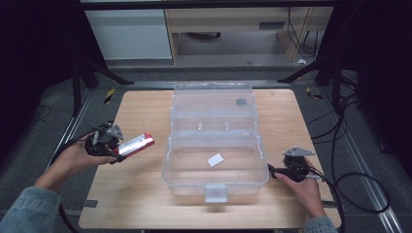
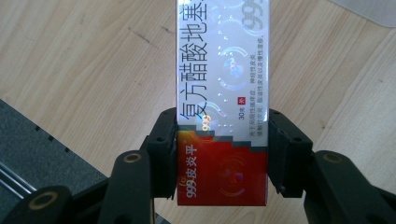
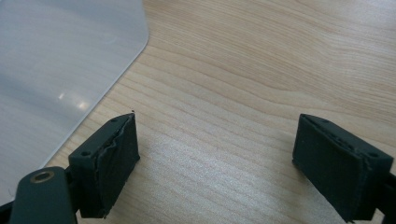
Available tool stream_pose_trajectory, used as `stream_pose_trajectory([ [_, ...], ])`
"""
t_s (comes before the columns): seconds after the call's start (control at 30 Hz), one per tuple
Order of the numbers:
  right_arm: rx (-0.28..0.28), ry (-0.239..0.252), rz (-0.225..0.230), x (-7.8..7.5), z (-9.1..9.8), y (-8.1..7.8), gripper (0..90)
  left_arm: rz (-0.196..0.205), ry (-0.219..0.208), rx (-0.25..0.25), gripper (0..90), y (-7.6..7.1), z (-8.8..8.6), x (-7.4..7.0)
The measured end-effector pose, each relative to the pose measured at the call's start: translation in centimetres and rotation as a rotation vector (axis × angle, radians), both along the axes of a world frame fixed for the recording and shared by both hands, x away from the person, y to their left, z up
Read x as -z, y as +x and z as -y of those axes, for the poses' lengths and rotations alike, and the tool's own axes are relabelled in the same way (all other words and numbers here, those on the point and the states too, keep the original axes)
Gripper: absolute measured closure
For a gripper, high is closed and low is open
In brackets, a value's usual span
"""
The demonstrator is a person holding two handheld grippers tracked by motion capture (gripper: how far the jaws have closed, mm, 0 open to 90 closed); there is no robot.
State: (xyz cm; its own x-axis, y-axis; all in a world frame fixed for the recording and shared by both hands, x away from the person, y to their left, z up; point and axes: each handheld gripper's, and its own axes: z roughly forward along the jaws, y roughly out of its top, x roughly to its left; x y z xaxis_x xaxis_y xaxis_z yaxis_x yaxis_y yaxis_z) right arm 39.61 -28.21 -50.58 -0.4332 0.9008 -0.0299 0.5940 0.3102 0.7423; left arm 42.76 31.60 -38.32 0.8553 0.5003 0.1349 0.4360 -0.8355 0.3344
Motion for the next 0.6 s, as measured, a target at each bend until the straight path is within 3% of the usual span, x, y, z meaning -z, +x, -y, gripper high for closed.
stream_pose_trajectory([
  [0.23,0.000,0.000,0.000,0.0,0.0,0.0,14.5,0.015,-0.002,0.024,50.9,-0.4,-0.1,-1.4],
  [0.6,0.000,0.000,0.000,0.0,0.0,0.0,14.5,0.070,-0.016,0.050,50.9,-0.8,0.0,-5.3],
])
